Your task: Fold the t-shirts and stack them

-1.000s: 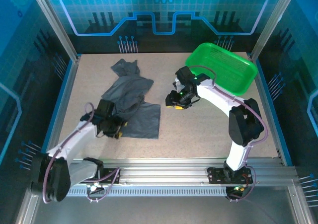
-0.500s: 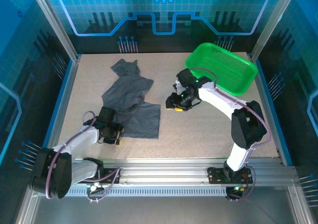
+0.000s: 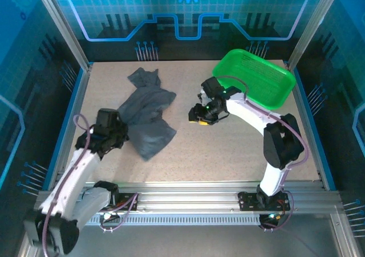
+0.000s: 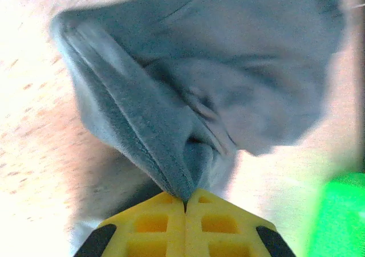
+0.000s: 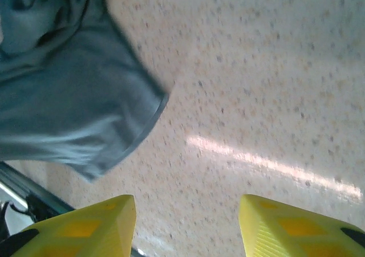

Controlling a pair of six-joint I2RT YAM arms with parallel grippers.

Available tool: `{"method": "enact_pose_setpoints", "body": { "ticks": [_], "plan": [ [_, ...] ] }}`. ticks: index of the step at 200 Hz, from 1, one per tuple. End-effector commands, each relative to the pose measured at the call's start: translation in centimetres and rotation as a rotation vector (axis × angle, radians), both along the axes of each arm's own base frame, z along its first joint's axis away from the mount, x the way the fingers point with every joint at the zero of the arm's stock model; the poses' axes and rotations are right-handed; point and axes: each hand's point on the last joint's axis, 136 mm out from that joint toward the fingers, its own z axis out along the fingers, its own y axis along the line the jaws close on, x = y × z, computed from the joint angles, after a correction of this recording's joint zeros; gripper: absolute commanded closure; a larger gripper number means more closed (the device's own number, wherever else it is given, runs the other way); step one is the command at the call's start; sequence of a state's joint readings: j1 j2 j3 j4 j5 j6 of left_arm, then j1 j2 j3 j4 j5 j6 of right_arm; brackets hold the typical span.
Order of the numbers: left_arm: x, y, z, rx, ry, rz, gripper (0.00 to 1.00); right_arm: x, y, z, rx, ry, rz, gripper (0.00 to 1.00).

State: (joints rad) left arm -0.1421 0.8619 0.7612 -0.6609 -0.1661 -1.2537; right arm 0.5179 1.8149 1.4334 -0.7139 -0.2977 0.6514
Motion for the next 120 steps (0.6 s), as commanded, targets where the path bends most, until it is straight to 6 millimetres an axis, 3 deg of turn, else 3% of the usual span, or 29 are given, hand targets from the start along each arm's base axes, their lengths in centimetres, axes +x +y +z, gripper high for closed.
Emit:
{"method": "enact_pose_setpoints", "body": {
  "ticks": [1, 50, 84, 107, 120],
  "plan": [
    [-2.3, 2.4, 0.2, 0.126, 0.037, 0.03, 1.0, 3.7, 2.4, -1.1, 0.017, -0.027, -0.058, 0.46],
    [-3.2, 2.9, 1.4, 0.134, -0.002, 0.043, 1.0, 11.6, 9.7, -3.5, 0.118, -0.066, -0.112, 0.38],
    [-3.6, 2.9, 1.3, 0.121, -0.005, 0.045, 1.0, 13.5, 14.2, -7.0, 0.151, 0.004, -0.106, 0.39],
    [-3.7, 3.0, 1.9, 0.137, -0.014, 0.035, 1.0, 13.2, 15.7, -9.4, 0.157, 0.081, -0.127, 0.51],
    [-3.4, 3.0, 2.7, 0.153, -0.032, 0.019, 1.0, 13.3, 15.3, -9.4, 0.14, 0.079, -0.156, 0.77]
  ]
}}
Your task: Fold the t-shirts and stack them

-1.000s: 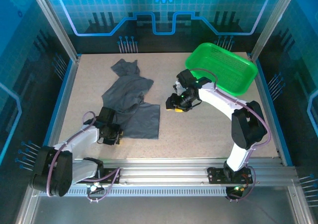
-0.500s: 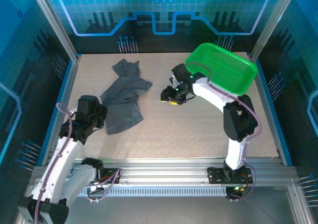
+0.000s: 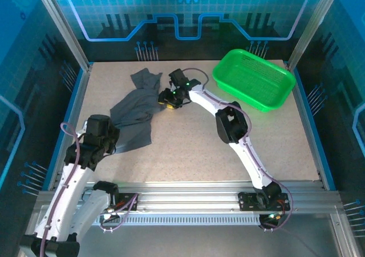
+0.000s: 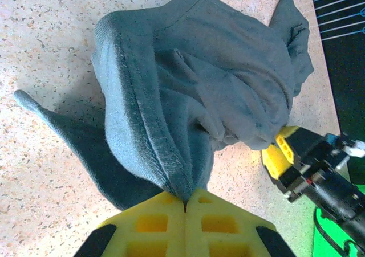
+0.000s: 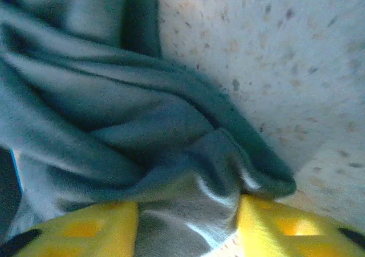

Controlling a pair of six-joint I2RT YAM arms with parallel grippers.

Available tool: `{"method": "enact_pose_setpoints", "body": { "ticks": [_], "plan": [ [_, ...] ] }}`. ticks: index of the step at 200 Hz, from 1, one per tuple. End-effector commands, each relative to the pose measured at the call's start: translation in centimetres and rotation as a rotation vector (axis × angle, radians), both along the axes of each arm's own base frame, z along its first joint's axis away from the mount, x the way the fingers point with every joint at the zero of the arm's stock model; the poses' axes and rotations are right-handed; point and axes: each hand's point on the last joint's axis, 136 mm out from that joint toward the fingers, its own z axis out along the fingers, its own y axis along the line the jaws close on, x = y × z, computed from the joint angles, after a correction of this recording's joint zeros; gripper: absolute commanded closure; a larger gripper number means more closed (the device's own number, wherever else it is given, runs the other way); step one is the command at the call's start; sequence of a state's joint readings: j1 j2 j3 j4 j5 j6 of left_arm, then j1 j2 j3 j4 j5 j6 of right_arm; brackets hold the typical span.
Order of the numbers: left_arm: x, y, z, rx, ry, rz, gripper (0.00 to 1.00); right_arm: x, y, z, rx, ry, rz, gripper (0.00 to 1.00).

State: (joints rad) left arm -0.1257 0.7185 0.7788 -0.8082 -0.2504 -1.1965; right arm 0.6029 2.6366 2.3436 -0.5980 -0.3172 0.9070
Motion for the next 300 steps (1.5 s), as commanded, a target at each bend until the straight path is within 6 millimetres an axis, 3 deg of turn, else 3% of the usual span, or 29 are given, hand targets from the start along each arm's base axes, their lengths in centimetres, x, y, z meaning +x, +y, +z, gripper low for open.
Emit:
{"method": "enact_pose_setpoints", "body": {
  "ticks": [1, 11, 19, 45, 55, 65, 110, 141, 169, 189, 206, 242, 250, 257, 258, 259, 262, 271, 292, 300],
  "plan": [
    [-0.2, 0.8, 1.1, 0.055, -0.011, -0.012, 1.0, -1.4, 0.3, -1.1, -0.019, 0.099, -0.037, 0.79],
    [0.3, 0.8, 2.0, 0.076, -0.037, -0.035, 1.0, -0.6, -0.5, 0.5, -0.035, 0.04, -0.063, 0.93],
    [0.8, 0.8, 2.9, 0.094, -0.061, -0.054, 1.0, 0.2, -1.3, 3.1, -0.038, -0.026, -0.083, 0.99],
    [3.3, 0.8, 6.5, 0.117, -0.158, -0.104, 1.0, 2.2, -5.5, 12.2, -0.061, -0.212, -0.137, 1.0],
    [4.6, 0.9, 8.2, 0.119, -0.206, -0.116, 1.0, 2.3, -7.2, 16.5, -0.052, -0.287, -0.139, 1.0],
    [5.9, 1.2, 9.9, 0.121, -0.253, -0.113, 1.0, 2.1, -8.9, 19.6, -0.054, -0.34, -0.135, 1.0],
    [10.7, 1.9, 19.6, 0.129, -0.507, -0.121, 1.0, -1.5, -15.1, 31.5, -0.062, -0.555, -0.104, 1.0],
    [10.8, 1.9, 26.4, 0.151, -0.684, -0.11, 1.0, -4.8, -19.2, 39.3, -0.039, -0.721, -0.169, 1.0],
    [10.2, 2.2, 28.9, 0.151, -0.752, -0.086, 1.0, -6.2, -22.0, 43.8, 0.013, -0.827, -0.255, 1.0],
    [10.5, 2.3, 28.3, 0.148, -0.736, -0.083, 1.0, -5.5, -22.7, 44.3, 0.033, -0.842, -0.283, 1.0],
    [10.9, 2.4, 26.7, 0.142, -0.695, -0.082, 1.0, -3.8, -21.9, 42.5, 0.03, -0.801, -0.268, 1.0],
    [11.7, 3.4, 20.7, 0.134, -0.524, -0.06, 1.0, 2.6, -18.6, 35.2, -0.013, -0.665, -0.209, 1.0],
    [11.9, 3.5, 19.6, 0.14, -0.5, -0.061, 1.0, 4.4, -18.0, 32.5, -0.035, -0.621, -0.198, 1.0],
    [12.1, 3.7, 18.6, 0.138, -0.474, -0.059, 1.0, 5.6, -17.6, 31.3, -0.042, -0.605, -0.196, 1.0],
    [12.1, 3.7, 18.5, 0.137, -0.469, -0.059, 1.0, 5.5, -17.6, 32.2, -0.033, -0.622, -0.198, 1.0],
    [12.1, 3.7, 18.3, 0.136, -0.466, -0.059, 1.0, 6.0, -17.4, 30.6, -0.047, -0.592, -0.193, 1.0],
    [12.2, 3.8, 18.0, 0.134, -0.458, -0.058, 1.0, 6.2, -17.5, 31.4, -0.038, -0.61, -0.197, 1.0],
    [12.4, 3.9, 16.9, 0.133, -0.434, -0.061, 1.0, 7.7, -16.9, 28.3, -0.047, -0.558, -0.197, 1.0],
    [12.5, 4.2, 13.3, 0.094, -0.32, -0.061, 1.0, 8.2, -16.6, 24.4, -0.03, -0.439, -0.193, 0.59],
    [12.4, 4.2, 12.2, 0.082, -0.287, -0.067, 1.0, 7.4, -16.4, 23.8, -0.054, -0.415, -0.169, 0.51]
  ]
}}
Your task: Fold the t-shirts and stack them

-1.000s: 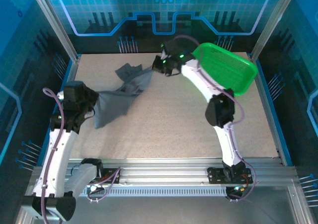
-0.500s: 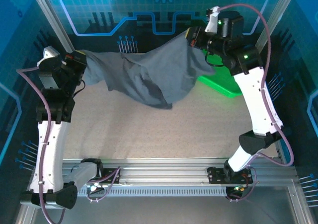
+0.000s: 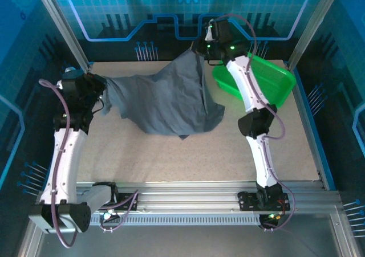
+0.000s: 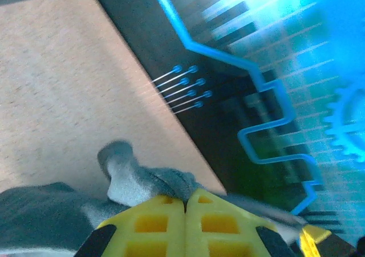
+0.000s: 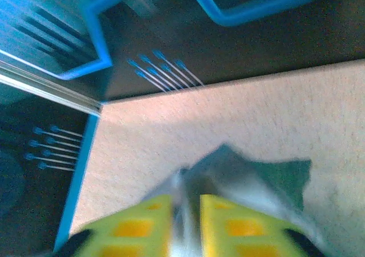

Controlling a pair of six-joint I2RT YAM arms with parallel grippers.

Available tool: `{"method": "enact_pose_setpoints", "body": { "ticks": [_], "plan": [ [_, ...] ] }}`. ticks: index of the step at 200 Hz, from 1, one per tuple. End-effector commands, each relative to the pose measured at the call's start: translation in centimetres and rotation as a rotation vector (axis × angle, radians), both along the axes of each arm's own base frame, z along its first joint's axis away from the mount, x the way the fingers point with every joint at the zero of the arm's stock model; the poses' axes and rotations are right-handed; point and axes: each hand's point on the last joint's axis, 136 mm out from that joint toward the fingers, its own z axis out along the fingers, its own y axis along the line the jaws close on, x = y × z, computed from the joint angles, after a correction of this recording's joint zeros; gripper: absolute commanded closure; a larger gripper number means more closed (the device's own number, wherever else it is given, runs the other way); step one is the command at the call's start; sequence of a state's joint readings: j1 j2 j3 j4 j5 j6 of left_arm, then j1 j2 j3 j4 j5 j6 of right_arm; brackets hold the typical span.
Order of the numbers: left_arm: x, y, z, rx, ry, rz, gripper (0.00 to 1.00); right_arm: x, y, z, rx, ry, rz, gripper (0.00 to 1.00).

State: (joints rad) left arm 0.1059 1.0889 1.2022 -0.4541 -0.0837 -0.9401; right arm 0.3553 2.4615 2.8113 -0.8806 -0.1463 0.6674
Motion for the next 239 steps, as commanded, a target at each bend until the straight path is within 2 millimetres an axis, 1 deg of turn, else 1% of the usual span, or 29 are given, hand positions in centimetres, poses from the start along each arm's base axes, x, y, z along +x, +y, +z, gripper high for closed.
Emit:
{"method": "enact_pose_setpoints", "body": {
  "ticks": [1, 12, 15, 18, 21, 34, 40, 42, 45, 47, 51, 52, 63, 65, 70, 73, 74, 79, 83, 93, 101, 117, 122, 134, 148, 169, 181, 213, 239],
  "plan": [
    [-0.4, 0.4, -3.1, -0.02, 0.1, -0.009, 1.0, -2.3, -0.7, -0.7, -0.006, 0.107, 0.029, 0.51],
    [-0.6, 0.4, -4.3, -0.024, 0.126, -0.01, 1.0, -4.1, -0.4, -1.4, -0.077, 0.133, 0.058, 0.48],
    [-0.7, 0.4, -4.5, -0.025, 0.13, -0.011, 1.0, -4.6, -0.4, -1.2, -0.094, 0.129, 0.063, 0.47],
    [-0.8, 0.4, -4.7, -0.026, 0.135, -0.011, 1.0, -5.1, -0.3, -1.9, -0.116, 0.145, 0.069, 0.47],
    [-0.8, 0.4, -4.9, -0.028, 0.138, -0.011, 1.0, -5.9, -0.4, -1.3, -0.128, 0.136, 0.074, 0.47],
    [-1.0, 0.5, -5.5, -0.028, 0.15, -0.009, 1.0, -8.9, -0.4, -1.8, -0.162, 0.138, 0.085, 0.46],
    [-1.0, 0.5, -5.7, -0.03, 0.154, -0.01, 1.0, -10.5, -0.6, -2.4, -0.165, 0.142, 0.078, 0.45],
    [-1.0, 0.5, -5.7, -0.031, 0.155, -0.012, 1.0, -10.9, -0.6, -1.8, -0.157, 0.123, 0.074, 0.45],
    [-0.9, 0.5, -5.7, -0.033, 0.155, -0.012, 1.0, -11.8, -0.7, -2.7, -0.163, 0.137, 0.072, 0.45],
    [-0.9, 0.5, -5.8, -0.033, 0.155, -0.012, 1.0, -12.3, -0.8, -2.4, -0.157, 0.127, 0.071, 0.45],
    [-0.8, 0.5, -5.8, -0.036, 0.157, -0.013, 1.0, -13.6, -0.9, -3.3, -0.163, 0.138, 0.07, 0.45],
    [-0.8, 0.5, -5.9, -0.037, 0.157, -0.014, 1.0, -13.8, -0.9, -3.2, -0.161, 0.133, 0.071, 0.45],
    [-0.4, 0.4, -5.8, -0.043, 0.152, -0.02, 1.0, -17.1, -1.1, -6.0, -0.195, 0.174, 0.087, 0.45],
    [-0.4, 0.4, -5.7, -0.045, 0.149, -0.022, 1.0, -17.7, -1.1, -6.2, -0.199, 0.174, 0.091, 0.45],
    [-0.2, 0.4, -5.7, -0.046, 0.148, -0.023, 1.0, -19.3, -1.2, -7.9, -0.22, 0.207, 0.103, 0.43],
    [-0.1, 0.3, -5.7, -0.049, 0.147, -0.025, 1.0, -19.8, -1.2, -8.2, -0.224, 0.21, 0.107, 0.43],
    [-0.1, 0.3, -5.6, -0.05, 0.147, -0.025, 1.0, -20.5, -1.3, -9.1, -0.233, 0.23, 0.111, 0.42],
    [0.0, 0.3, -5.6, -0.051, 0.146, -0.025, 1.0, -21.6, -1.5, -10.4, -0.244, 0.262, 0.113, 0.41],
    [0.1, 0.4, -5.5, -0.05, 0.144, -0.024, 1.0, -22.9, -1.7, -12.1, -0.248, 0.307, 0.113, 0.4],
    [0.3, 0.4, -5.3, -0.051, 0.139, -0.024, 1.0, -25.1, -2.0, -14.8, -0.233, 0.39, 0.11, 0.4],
    [0.3, 0.4, -5.2, -0.052, 0.136, -0.024, 1.0, -26.2, -2.1, -16.3, -0.209, 0.431, 0.102, 0.4],
    [0.4, 0.4, -5.3, -0.054, 0.139, -0.024, 1.0, -27.1, -1.5, -18.2, -0.148, 0.48, 0.089, 0.4],
    [0.3, 0.3, -5.4, -0.056, 0.141, -0.027, 1.0, -27.1, -1.1, -18.5, -0.126, 0.491, 0.092, 0.44],
    [0.3, 0.2, -5.7, -0.064, 0.142, -0.027, 1.0, -27.5, 0.2, -19.1, -0.095, 0.517, 0.112, 0.62],
    [0.3, 0.1, -5.9, -0.067, 0.146, -0.032, 1.0, -28.4, 1.9, -19.1, -0.133, 0.501, 0.166, 0.69],
    [0.0, 0.2, -6.2, -0.066, 0.15, -0.027, 1.0, -29.7, 3.8, -20.1, -0.27, 0.489, 0.26, 0.69],
    [-0.1, 0.1, -6.3, -0.069, 0.153, -0.028, 1.0, -30.2, 4.4, -21.0, -0.367, 0.485, 0.304, 0.68],
    [-0.1, 0.1, -6.4, -0.072, 0.154, -0.027, 1.0, -30.0, 4.4, -23.8, -0.571, 0.5, 0.355, 0.68],
    [-0.1, 0.1, -6.3, -0.069, 0.152, -0.03, 1.0, -29.7, 5.0, -24.3, -0.642, 0.471, 0.407, 0.69]
  ]
}}
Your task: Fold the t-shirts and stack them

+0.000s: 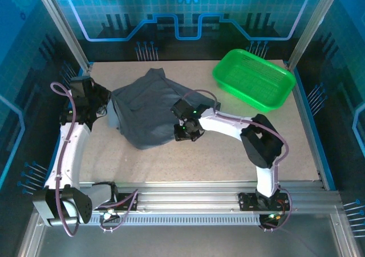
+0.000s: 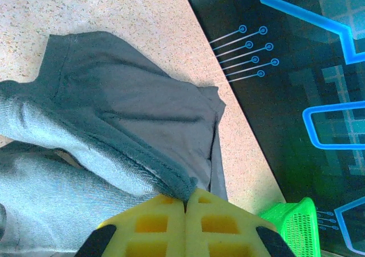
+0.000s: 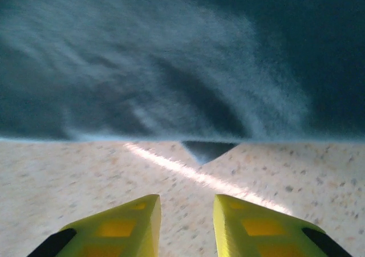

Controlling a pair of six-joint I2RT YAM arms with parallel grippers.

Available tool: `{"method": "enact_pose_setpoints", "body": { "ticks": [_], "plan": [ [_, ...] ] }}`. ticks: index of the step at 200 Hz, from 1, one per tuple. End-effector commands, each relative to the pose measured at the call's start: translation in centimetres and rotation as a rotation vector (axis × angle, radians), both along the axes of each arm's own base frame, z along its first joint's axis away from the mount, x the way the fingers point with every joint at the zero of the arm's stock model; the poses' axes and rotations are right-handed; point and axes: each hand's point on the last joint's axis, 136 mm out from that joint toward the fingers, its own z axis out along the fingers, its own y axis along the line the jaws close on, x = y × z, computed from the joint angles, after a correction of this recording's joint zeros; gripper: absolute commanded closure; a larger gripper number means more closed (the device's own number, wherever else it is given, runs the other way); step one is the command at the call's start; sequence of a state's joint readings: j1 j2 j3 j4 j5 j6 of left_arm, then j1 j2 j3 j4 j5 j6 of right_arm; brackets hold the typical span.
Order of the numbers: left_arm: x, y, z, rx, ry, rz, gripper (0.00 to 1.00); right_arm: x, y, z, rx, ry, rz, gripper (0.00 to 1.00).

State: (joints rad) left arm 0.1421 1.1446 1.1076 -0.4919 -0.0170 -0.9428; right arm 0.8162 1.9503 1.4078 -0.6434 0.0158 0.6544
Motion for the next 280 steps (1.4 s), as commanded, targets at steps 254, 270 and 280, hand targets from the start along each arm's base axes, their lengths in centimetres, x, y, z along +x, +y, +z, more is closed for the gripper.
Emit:
{"method": "enact_pose_setpoints", "body": {
  "ticks": [254, 270, 280],
  "plan": [
    [0.2, 0.1, -0.4, -0.004, -0.002, -0.009, 1.0, -1.3, -4.7, 5.4, -0.148, -0.095, 0.113, 1.0],
    [0.4, 0.3, -0.3, -0.002, -0.002, -0.009, 1.0, -1.8, -6.8, 8.1, -0.098, -0.115, 0.063, 1.0],
    [0.7, 0.4, -0.3, -0.003, -0.003, -0.007, 1.0, -1.8, -8.3, 10.2, -0.065, -0.143, 0.025, 1.0]
  ]
}}
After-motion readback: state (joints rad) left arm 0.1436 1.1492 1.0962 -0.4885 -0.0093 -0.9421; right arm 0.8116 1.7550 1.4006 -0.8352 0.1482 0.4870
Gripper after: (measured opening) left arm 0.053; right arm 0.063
